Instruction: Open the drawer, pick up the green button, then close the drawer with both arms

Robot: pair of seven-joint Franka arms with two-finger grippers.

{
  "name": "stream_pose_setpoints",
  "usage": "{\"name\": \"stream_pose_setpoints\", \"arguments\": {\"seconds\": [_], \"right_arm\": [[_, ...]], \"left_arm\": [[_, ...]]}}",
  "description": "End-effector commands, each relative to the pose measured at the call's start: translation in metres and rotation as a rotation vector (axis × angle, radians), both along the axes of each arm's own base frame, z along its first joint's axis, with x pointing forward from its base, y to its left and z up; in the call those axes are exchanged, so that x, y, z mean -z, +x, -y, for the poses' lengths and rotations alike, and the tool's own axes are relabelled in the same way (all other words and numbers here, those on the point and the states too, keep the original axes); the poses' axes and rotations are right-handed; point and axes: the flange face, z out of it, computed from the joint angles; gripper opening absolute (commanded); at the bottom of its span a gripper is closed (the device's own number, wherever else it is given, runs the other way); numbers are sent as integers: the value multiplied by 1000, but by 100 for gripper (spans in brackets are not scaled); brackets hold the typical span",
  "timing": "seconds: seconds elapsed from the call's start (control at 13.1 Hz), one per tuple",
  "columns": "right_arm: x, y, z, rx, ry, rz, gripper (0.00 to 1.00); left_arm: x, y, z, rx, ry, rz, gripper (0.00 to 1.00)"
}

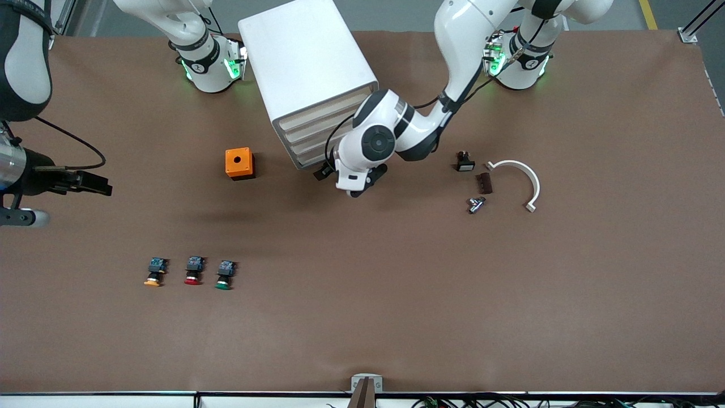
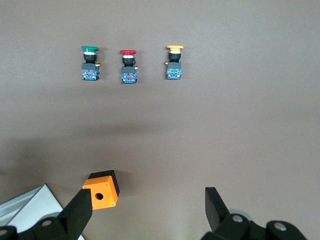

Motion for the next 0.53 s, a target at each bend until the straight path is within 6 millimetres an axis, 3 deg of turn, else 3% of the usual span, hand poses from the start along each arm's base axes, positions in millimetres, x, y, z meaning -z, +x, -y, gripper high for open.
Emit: {"name": "stream_pose_setpoints", "arguments": {"seconds": [0.0,0.31,0.46], "right_arm": [[2,-7,1,-21,-15,-14,100],[1,-8,4,-68,-22,-12,100],[0,-7,5,-79,-22,-11,100]], "left_arm": [[-88,44,-49,11,9,82,100],[-196,83,-156,120,75,145,99],[-240,100,-230,164,63,161,99]]}}
